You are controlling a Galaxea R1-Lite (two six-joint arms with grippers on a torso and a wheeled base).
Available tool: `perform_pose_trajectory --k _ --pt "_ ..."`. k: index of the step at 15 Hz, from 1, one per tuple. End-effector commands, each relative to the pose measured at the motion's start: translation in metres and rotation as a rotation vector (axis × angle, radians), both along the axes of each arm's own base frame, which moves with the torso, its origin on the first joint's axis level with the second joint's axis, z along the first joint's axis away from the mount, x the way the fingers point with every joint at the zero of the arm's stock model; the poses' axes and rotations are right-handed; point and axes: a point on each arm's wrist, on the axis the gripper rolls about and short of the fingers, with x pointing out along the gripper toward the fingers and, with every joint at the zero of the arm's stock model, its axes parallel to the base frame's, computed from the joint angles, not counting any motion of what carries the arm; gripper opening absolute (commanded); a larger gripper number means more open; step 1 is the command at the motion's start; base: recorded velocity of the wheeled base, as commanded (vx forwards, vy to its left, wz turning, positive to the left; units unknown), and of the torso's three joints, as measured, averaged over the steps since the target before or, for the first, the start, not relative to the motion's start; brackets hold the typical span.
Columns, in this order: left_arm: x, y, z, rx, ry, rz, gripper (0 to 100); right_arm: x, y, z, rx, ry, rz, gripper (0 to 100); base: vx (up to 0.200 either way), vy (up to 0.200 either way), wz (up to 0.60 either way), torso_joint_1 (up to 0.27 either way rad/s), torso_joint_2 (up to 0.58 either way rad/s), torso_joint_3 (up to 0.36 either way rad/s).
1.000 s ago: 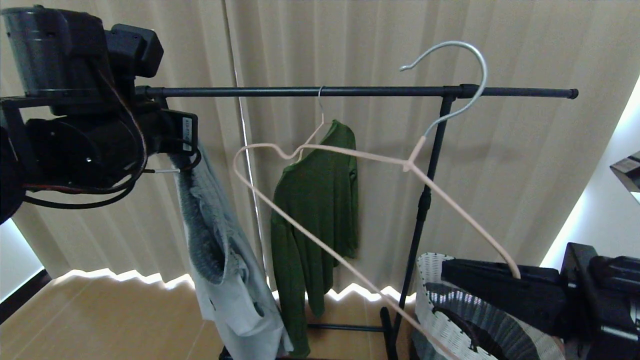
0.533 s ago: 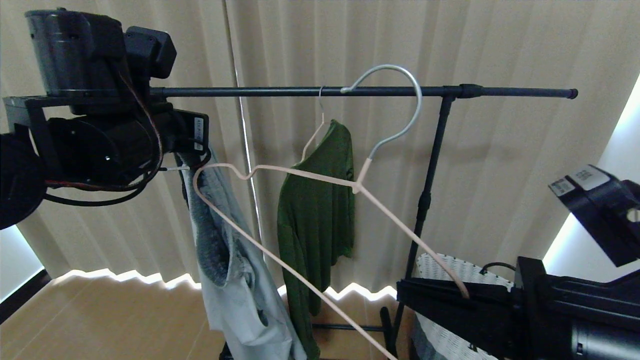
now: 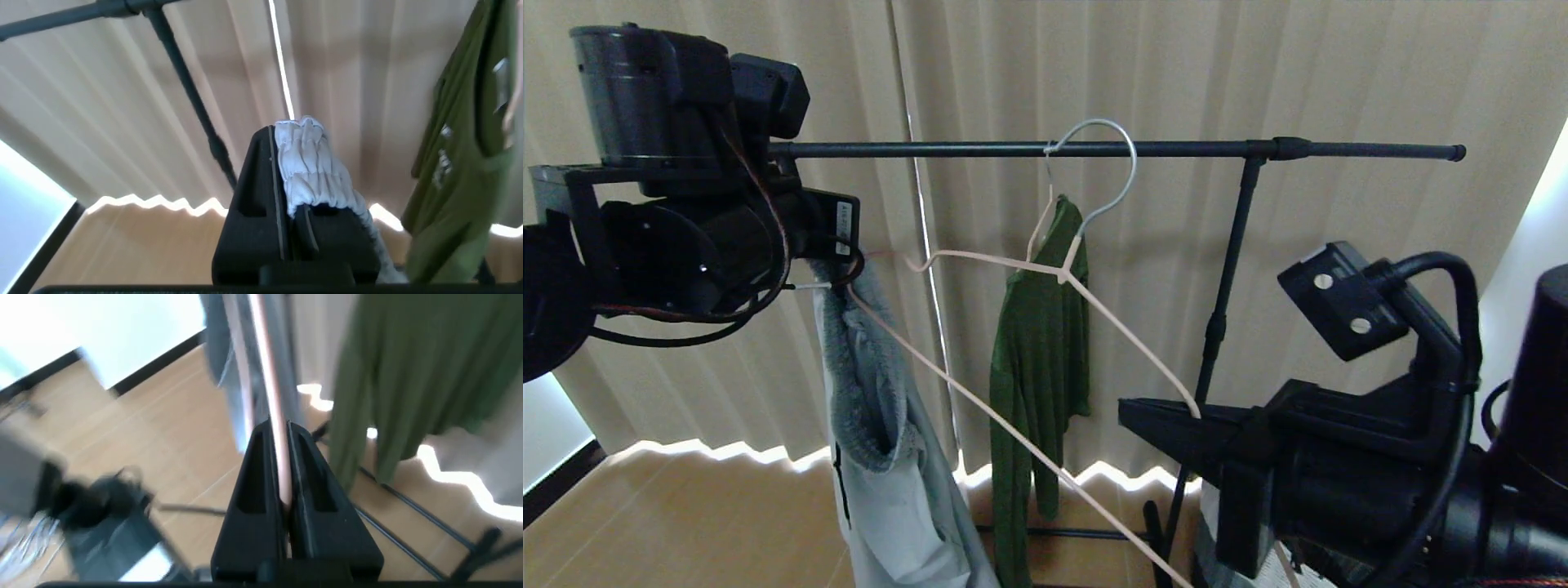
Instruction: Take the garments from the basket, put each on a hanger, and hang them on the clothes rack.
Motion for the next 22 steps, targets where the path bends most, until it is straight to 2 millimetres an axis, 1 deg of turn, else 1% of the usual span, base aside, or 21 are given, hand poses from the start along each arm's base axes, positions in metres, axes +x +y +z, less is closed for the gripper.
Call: perform_pose_trajectory --k 1,3,5,7,11,13,14,15,17,18,20,22 --pt "-0.003 0.002 0.001 0.004 0.005 0.007 0 0.01 0.015 -0.006 -0.016 0.02 -0.016 0 0.0 0.0 0.0 0.0 0.0 0.0" --pt "-0.003 0.002 0.001 0.005 0.006 0.007 0 0.009 0.016 -0.005 -0.012 0.017 -0.008 0 0.0 0.0 0.0 0.0 0.0 0.0" --pt "-0.003 0.002 0.0 0.007 0.009 0.011 0 0.006 0.024 -0.002 0.016 -0.004 0.014 0 0.0 0.0 0.0 0.0 0.0 0.0" --pt "-0.004 0.003 -0.002 0.026 0.034 0.041 0 0.012 0.033 -0.005 0.01 0.002 -0.005 0 0.0 0.0 0.0 0.0 0.0 0.0" --pt "-0.005 0.004 -0.002 0.032 0.036 0.061 0 0.02 0.047 -0.015 -0.002 0.036 -0.031 0 0.0 0.0 0.0 0.0 0.0 0.0" --pt "-0.005 0.004 -0.002 0.033 0.037 0.062 0 0.025 0.054 -0.027 -0.043 0.044 -0.077 0 0.0 0.0 0.0 0.0 0.0 0.0" --pt "-0.005 0.004 -0.002 0.034 0.039 0.062 0 0.025 0.054 -0.027 -0.045 0.043 -0.081 0 0.0 0.0 0.0 0.0 0.0 0.0" --pt "-0.006 0.005 -0.005 0.049 0.058 0.081 0 0.027 0.057 -0.032 -0.057 0.046 -0.098 0 0.0 0.0 0.0 0.0 0.0 0.0" --pt "-0.008 0.007 -0.005 0.07 0.07 0.132 0 0.031 0.061 -0.035 -0.062 0.045 -0.133 0 0.0 0.0 0.0 0.0 0.0 0.0" --pt "-0.012 0.008 -0.004 0.074 0.074 0.128 0 0.034 0.064 -0.035 -0.059 0.038 -0.156 0 0.0 0.0 0.0 0.0 0.0 0.0" --pt "-0.02 0.006 -0.008 0.094 0.108 0.109 0 0.038 0.069 -0.035 -0.056 0.035 -0.173 0 0.0 0.0 0.0 0.0 0.0 0.0" --pt "-0.028 0.002 -0.013 0.096 0.116 0.086 0 0.036 0.07 -0.03 -0.02 0.043 -0.165 0 0.0 0.0 0.0 0.0 0.0 0.0"
